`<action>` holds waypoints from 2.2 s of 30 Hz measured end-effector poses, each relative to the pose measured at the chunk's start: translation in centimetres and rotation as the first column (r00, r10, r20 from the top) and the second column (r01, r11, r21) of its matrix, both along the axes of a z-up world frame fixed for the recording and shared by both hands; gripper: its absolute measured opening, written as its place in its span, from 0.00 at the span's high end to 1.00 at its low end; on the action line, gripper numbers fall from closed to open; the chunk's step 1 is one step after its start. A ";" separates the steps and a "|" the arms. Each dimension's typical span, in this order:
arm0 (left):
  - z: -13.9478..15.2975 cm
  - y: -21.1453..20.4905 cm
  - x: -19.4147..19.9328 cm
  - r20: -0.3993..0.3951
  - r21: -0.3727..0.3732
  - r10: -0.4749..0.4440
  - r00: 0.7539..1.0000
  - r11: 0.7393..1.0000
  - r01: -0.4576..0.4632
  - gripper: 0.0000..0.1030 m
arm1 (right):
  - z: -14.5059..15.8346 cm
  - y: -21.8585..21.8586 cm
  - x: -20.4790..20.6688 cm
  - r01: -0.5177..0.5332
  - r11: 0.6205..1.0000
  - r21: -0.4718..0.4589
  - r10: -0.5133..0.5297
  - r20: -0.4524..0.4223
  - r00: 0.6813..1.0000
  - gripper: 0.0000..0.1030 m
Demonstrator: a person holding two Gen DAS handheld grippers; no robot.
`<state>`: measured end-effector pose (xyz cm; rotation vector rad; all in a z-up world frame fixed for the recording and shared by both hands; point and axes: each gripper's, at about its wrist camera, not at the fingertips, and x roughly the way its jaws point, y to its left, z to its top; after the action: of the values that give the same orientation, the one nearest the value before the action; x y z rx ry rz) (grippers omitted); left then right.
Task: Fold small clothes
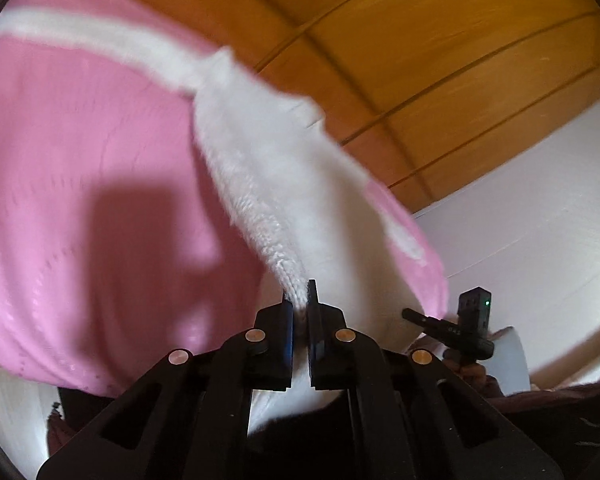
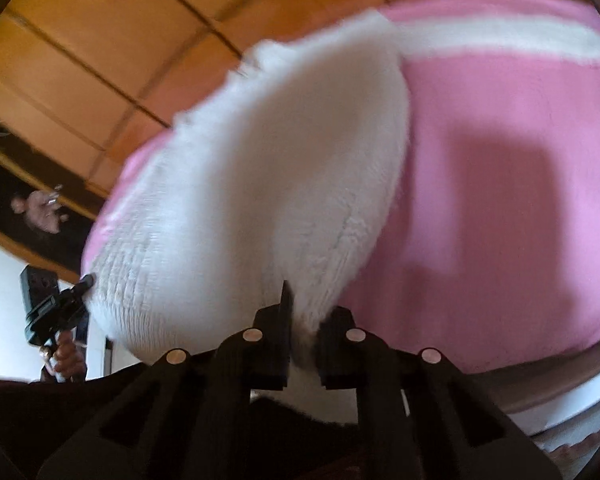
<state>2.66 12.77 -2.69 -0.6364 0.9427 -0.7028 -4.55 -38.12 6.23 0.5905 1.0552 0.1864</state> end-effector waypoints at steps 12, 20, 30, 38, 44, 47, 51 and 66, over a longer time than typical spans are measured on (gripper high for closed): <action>-5.8 -0.8 0.0 -0.186 0.330 0.052 0.981 0.944 0.013 0.96 | -2.6 -1.9 -0.5 -0.019 0.991 -0.132 0.000 -0.137 0.991 0.94; -1.6 -1.7 2.1 0.032 0.439 0.109 0.993 0.891 -0.112 0.88 | -1.5 -6.3 0.1 0.121 0.987 -0.101 -0.129 -0.068 0.989 0.56; -1.6 -7.1 6.9 0.089 0.478 0.118 0.989 0.866 -0.146 0.38 | -3.8 -23.9 2.3 0.679 0.734 0.008 -0.678 -0.036 0.734 0.50; -2.9 -9.8 9.0 0.068 0.550 0.092 0.993 0.827 -0.115 0.38 | -4.1 -33.4 5.5 0.844 0.537 -0.004 -0.844 -0.001 0.537 0.55; -3.3 -10.6 9.7 0.058 0.577 0.093 0.994 0.810 -0.109 0.38 | -5.2 -37.3 8.0 0.888 0.460 -0.008 -0.888 -0.031 0.459 0.76; -3.7 -11.0 10.1 0.048 0.592 0.091 0.995 0.800 -0.102 0.36 | -5.3 -38.4 9.1 0.883 0.463 -0.074 -0.886 -0.045 0.461 0.94; -4.1 -11.1 10.3 0.042 0.600 0.090 0.995 0.794 -0.097 0.35 | -3.9 -39.4 8.8 0.870 0.438 -0.225 -0.892 0.008 0.451 0.95; -3.6 -9.9 9.7 0.052 0.533 0.098 0.994 0.839 -0.111 0.31 | 4.5 -18.2 22.1 0.429 0.877 -0.216 -0.381 0.231 0.895 0.95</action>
<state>12.40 2.88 -6.25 -0.1772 1.0185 -0.3180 17.60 -56.36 10.75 0.5307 0.7409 -0.2650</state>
